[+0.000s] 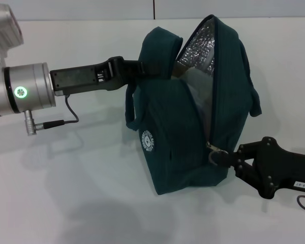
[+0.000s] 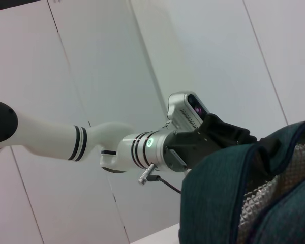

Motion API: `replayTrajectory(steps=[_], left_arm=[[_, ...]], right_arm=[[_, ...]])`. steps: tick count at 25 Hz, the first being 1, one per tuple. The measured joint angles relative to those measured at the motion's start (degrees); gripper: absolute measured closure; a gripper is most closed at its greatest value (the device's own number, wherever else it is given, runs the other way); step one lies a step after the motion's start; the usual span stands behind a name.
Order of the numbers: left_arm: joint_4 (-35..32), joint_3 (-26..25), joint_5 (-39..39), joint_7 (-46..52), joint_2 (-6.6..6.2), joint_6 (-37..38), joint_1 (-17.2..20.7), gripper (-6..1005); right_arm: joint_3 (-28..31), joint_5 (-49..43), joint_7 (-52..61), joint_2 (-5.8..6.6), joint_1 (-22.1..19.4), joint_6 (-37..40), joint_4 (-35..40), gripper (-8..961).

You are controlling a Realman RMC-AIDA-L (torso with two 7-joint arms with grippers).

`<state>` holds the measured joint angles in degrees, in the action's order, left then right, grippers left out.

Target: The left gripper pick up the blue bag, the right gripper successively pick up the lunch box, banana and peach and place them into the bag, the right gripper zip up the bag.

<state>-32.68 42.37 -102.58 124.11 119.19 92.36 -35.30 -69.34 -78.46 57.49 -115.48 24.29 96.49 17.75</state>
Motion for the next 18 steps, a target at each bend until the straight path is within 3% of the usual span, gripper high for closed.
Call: replayTrajectory(steps=[18], left_arm=[[0.16, 0.26, 0.19, 0.00, 0.02, 0.00, -0.06, 943]], right_arm=[[-1.50, -2.97, 6.34, 0.09, 3.13, -3.10, -0.09, 844]])
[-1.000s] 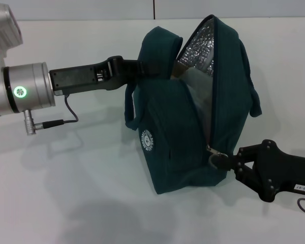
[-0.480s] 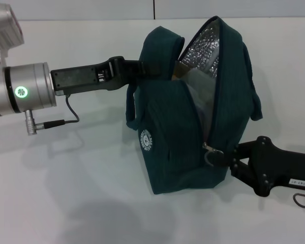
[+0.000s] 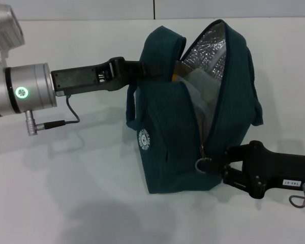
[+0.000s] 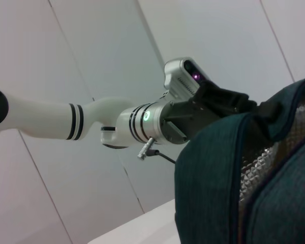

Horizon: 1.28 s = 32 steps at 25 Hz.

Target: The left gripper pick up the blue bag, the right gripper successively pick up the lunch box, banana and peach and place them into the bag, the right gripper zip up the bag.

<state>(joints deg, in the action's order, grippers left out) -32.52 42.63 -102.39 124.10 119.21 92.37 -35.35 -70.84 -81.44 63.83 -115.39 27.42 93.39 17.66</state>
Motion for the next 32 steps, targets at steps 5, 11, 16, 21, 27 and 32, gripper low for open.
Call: replayTrajectory(steps=[5, 11, 16, 21, 27, 32], left_arm=[[0.00, 0.00, 0.00, 0.00, 0.05, 0.00, -0.11, 940], [0.00, 0.00, 0.00, 0.00, 0.05, 0.00, -0.15, 935], [0.00, 0.00, 0.01, 0.00, 0.05, 0.00, -0.15, 931], [0.00, 0.00, 0.01, 0.00, 0.05, 0.03, -0.16, 927], [0.00, 0.00, 0.01, -0.04, 0.05, 0.15, -0.15, 923], [0.00, 0.01, 0.01, -0.31, 0.05, 0.19, -0.15, 919]], right_arm=[[-0.37, -0.04, 0.02, -0.01, 0.00, 0.19, 0.01, 744], [-1.56, -0.14, 0.04, -0.01, -0.02, -0.17, 0.01, 649], [-1.78, -0.15, -0.03, -0.01, -0.47, -0.51, -0.01, 649], [-1.82, -0.15, -0.10, -0.03, -0.51, -0.64, -0.22, 653], [-1.91, -0.14, -0.23, -0.19, -0.53, -1.70, -0.20, 663], [-2.88, -0.13, -0.37, -0.42, -0.12, -3.04, -0.15, 805]])
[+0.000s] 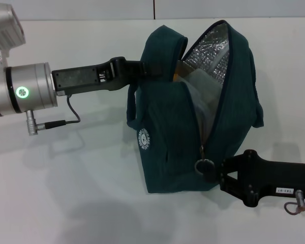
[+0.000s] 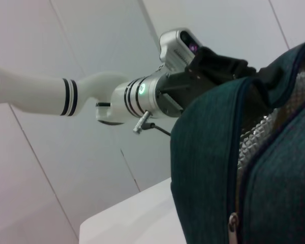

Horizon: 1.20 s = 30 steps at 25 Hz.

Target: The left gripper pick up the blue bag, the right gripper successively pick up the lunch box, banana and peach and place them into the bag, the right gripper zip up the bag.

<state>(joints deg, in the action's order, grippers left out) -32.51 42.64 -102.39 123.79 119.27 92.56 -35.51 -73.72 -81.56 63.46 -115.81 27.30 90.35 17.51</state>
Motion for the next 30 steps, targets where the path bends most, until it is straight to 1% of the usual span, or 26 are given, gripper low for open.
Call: replayTrajectory(steps=[6, 13, 23, 30], left_arm=[[0.00, 0.07, -0.02, -0.16, 0.00, 0.08, 0.00, 915], [0.00, 0.08, -0.14, -0.22, 0.00, 0.08, -0.03, 909], [0.00, 0.08, -0.23, -0.22, 0.00, 0.01, -0.09, 902], [0.00, 0.08, -0.24, -0.22, 0.00, -0.02, -0.19, 896]], right_arm=[[-0.46, 0.32, 0.01, -0.03, 0.08, -0.17, 0.21, 921], [-0.41, 0.49, -0.05, -0.02, -0.04, -0.18, 0.25, 927], [0.17, 0.76, -1.57, 0.31, -1.27, 1.50, 0.35, 941], [3.82, 0.89, -2.94, 0.44, -3.26, 4.74, 1.02, 938]])
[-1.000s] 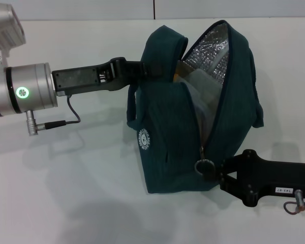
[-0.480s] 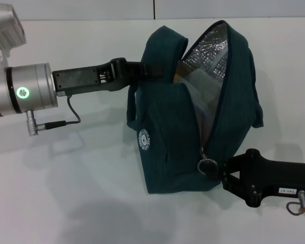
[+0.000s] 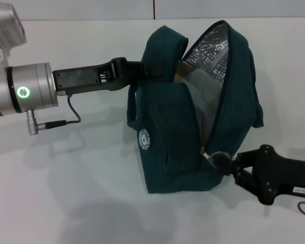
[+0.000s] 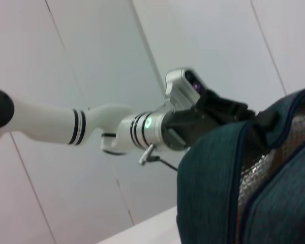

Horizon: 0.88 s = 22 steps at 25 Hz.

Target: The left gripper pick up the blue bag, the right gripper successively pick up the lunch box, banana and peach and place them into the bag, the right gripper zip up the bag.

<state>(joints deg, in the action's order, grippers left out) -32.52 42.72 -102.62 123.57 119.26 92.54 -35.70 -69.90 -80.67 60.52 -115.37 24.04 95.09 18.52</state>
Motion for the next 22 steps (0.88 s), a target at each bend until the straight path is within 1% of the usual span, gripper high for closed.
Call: replayTrajectory(steps=[10, 18, 22], left_arm=[[0.00, 0.00, -0.22, -0.37, 0.00, 0.00, 0.04, 889], [0.10, 0.00, 0.41, -3.77, 0.23, 0.61, 0.62, 883], [0.18, 0.06, 2.75, -6.16, 0.30, 1.47, 1.65, 880]], right_arm=[[2.59, 1.36, -1.48, 0.02, -0.50, 2.60, 0.02, 934], [2.86, 4.24, -2.92, -0.12, -0.06, 4.25, -0.50, 931], [2.91, 4.74, -3.04, -0.18, 0.02, 4.70, -0.51, 930]])
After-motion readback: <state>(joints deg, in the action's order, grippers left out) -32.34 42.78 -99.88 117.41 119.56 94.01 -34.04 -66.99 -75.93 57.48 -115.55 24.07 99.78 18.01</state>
